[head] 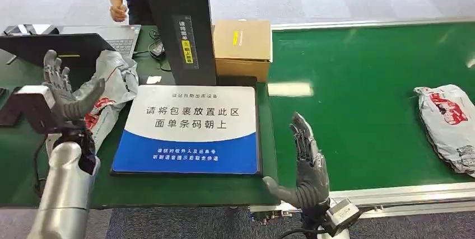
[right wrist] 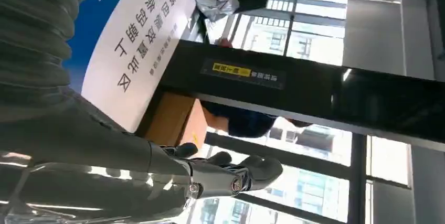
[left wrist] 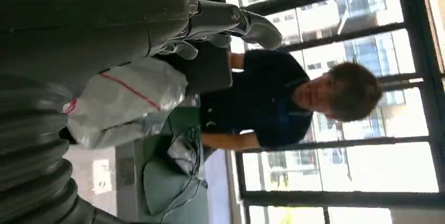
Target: Moved the parcel from conveyor to table for the left to box.
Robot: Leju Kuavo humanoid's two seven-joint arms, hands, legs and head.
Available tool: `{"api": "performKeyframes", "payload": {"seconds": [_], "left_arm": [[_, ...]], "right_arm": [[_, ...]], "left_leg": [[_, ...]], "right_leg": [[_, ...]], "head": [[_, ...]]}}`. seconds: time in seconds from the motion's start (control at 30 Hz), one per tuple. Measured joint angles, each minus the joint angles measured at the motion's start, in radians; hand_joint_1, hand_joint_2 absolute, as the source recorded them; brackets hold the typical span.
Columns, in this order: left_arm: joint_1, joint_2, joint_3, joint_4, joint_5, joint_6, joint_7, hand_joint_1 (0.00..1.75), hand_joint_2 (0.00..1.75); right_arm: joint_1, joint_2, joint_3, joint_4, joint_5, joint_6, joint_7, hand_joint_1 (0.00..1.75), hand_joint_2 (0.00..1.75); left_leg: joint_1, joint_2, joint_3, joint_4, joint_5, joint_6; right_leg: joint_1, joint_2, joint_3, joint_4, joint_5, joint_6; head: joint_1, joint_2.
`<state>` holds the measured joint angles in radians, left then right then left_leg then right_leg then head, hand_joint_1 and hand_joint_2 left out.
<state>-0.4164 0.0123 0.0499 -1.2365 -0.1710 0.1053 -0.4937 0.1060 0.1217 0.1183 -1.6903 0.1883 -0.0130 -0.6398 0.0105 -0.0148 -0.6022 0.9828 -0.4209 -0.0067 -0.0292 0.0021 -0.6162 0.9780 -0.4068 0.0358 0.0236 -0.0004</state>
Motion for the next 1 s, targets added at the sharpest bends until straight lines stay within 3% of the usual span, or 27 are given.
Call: {"api": "performKeyframes", "payload": {"seconds": [0.13, 0.33, 0.37, 0.47, 0.5, 0.73, 0.77, 0.83, 0.87, 1.0], "left_arm": [[0.116, -0.035, -0.092, -0.068, -0.078, 0.032, -0.051, 0.0, 1.75], [0.195, -0.081, -0.169, -0.075, -0.056, -0.014, -0.095, 0.0, 1.75], [0.205, -0.087, -0.185, -0.074, -0.055, -0.025, -0.107, 0.0, 0.0], [0.22, -0.098, -0.214, -0.066, -0.04, -0.071, -0.143, 0.0, 0.0], [0.226, -0.1, -0.222, -0.064, -0.034, -0.088, -0.153, 0.0, 1.75], [0.27, -0.12, -0.265, -0.056, -0.059, -0.119, -0.171, 0.0, 1.75], [0.275, -0.126, -0.267, -0.054, -0.062, -0.119, -0.17, 0.0, 1.75], [0.287, -0.137, -0.268, -0.055, -0.068, -0.12, -0.164, 0.0, 1.75], [0.293, -0.142, -0.268, -0.055, -0.068, -0.121, -0.16, 0.0, 1.75], [0.325, -0.154, -0.268, -0.056, -0.079, -0.124, -0.156, 0.0, 1.75]], "right_arm": [[0.006, 0.001, 0.0, -0.002, 0.033, -0.012, 0.019, 0.0, 1.75], [0.014, 0.002, 0.002, 0.016, 0.046, -0.018, 0.035, 0.0, 1.75], [0.016, 0.002, 0.003, 0.022, 0.046, -0.022, 0.035, 0.0, 1.75], [0.016, 0.002, 0.01, 0.037, 0.045, -0.032, 0.035, 0.0, 1.75], [0.016, 0.002, 0.01, 0.041, 0.043, -0.033, 0.035, 0.0, 1.75], [0.02, 0.002, 0.009, 0.063, -0.06, 0.021, 0.051, 0.0, 1.75], [0.019, 0.003, 0.008, 0.068, -0.068, 0.031, 0.052, 0.0, 0.0], [0.018, 0.007, 0.008, 0.077, -0.072, 0.046, 0.054, 0.0, 0.0], [0.016, 0.009, 0.008, 0.083, -0.073, 0.054, 0.055, 0.0, 1.75], [0.004, 0.014, 0.008, 0.115, -0.057, 0.063, 0.073, 0.0, 1.75]], "left_leg": [[0.0, 0.0, 0.0, 0.0, -0.001, 0.0], [0.0, 0.001, 0.002, 0.0, -0.003, 0.001], [0.0, 0.001, 0.002, 0.0, -0.003, 0.001], [0.0, 0.001, 0.002, 0.0, -0.003, 0.001], [0.0, 0.002, 0.003, 0.0, -0.003, 0.0], [0.0, 0.002, 0.003, 0.0, -0.004, 0.0], [0.0, 0.002, 0.003, 0.0, -0.004, 0.0], [0.0, 0.002, 0.003, 0.0, -0.004, 0.0], [0.0, 0.002, 0.003, 0.0, -0.004, 0.0], [0.0, 0.002, 0.003, 0.0, -0.004, 0.0]], "right_leg": [[0.0, 0.0, 0.0, 0.0, -0.001, 0.0], [0.0, 0.001, 0.002, 0.0, -0.003, 0.001], [0.0, 0.001, 0.002, 0.0, -0.003, 0.001], [0.0, 0.001, 0.002, 0.0, -0.003, 0.001], [0.0, 0.001, 0.002, 0.0, -0.003, 0.001], [0.0, 0.001, 0.002, 0.0, -0.004, 0.0], [0.0, 0.001, 0.002, 0.0, -0.004, 0.0], [0.0, 0.001, 0.002, 0.0, -0.004, 0.0], [0.0, 0.001, 0.002, 0.0, -0.004, 0.0], [0.0, 0.001, 0.003, 0.0, -0.005, 0.0]], "head": [[0.0, 0.0], [0.0, 0.0], [0.0, 0.0], [0.0, 0.0], [0.0, 0.0], [0.0, 0.0], [0.0, 0.0], [0.0, 0.0], [0.0, 0.0], [0.0, 0.0]]}}
